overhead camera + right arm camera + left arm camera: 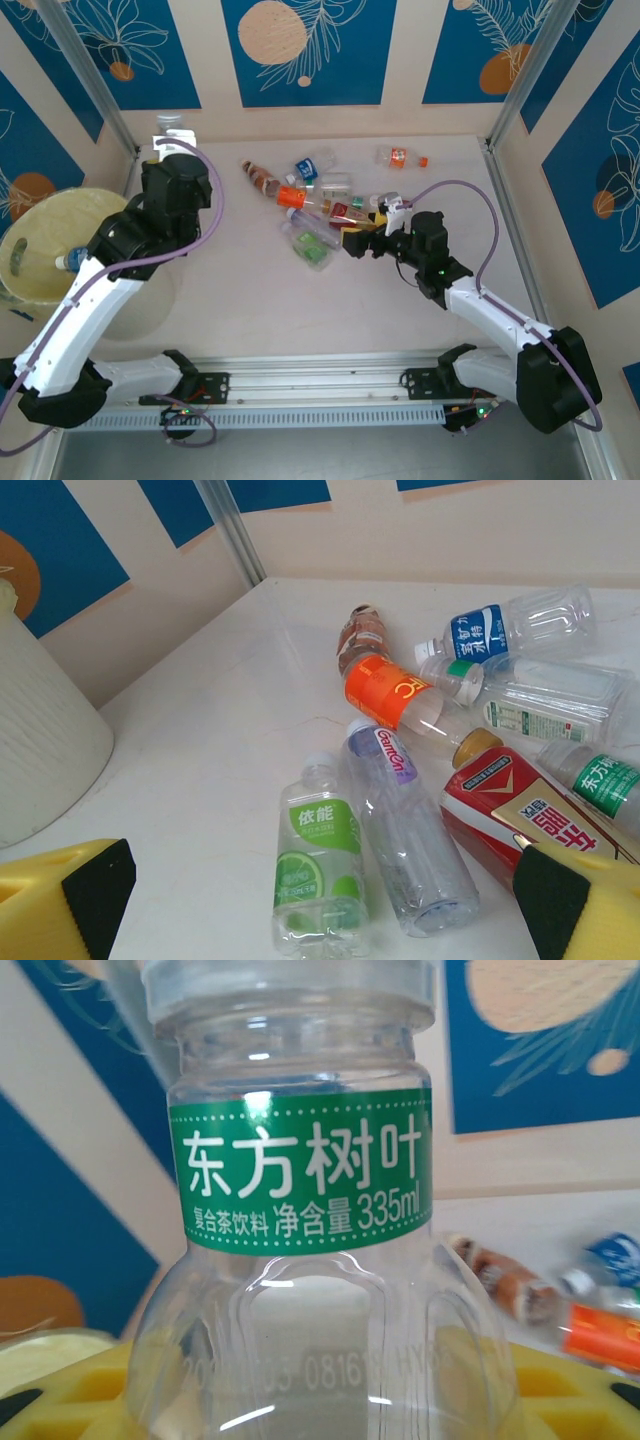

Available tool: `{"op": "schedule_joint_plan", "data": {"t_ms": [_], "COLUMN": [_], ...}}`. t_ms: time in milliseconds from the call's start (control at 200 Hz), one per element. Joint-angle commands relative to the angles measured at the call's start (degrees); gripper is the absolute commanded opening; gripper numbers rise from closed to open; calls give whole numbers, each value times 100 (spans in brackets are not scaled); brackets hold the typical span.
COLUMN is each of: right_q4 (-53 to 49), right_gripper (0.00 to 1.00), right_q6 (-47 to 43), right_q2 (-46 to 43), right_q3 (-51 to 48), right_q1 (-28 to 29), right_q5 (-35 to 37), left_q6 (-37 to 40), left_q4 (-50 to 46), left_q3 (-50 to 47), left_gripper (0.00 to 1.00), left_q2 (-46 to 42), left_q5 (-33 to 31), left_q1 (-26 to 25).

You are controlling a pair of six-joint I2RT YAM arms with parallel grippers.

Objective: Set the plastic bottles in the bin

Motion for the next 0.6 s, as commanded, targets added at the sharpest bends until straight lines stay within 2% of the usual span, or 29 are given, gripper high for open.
{"op": "schedule_joint_plan", "data": {"t_ms": [0, 65, 130, 275, 390, 445, 595], "right_q4": [101, 66, -9, 3, 11, 37, -9], "right_gripper": [99, 99, 99, 99, 99, 99, 99], "right_q6": [-17, -39, -80, -74, -66, -64, -124], "right_q2": [17, 32, 39, 74, 148, 207, 436], "right_q3": [171, 206, 259, 285, 317, 333, 468], "right_q1": [42, 44, 58, 83, 91, 87, 82], "right_q5": [-32, -54, -77, -86, -119, -143, -344], "left_q6": [-256, -521, -544, -714, -1228, -1380, -1669], "left_q4": [-373, -540, -573, -632, -652, -565, -598], "left_q3": [-94, -179, -250, -457, -905, -1150, -1391], "left_gripper": [0, 0, 0, 0, 0, 0, 0], "left_q2": [-350, -519, -646, -777, -1070, -1235, -1111], "left_q5": [-100, 611, 847, 797, 102, 79, 1118], "left_q1": [762, 1477, 1878, 2659, 3277, 3710, 5015]}}
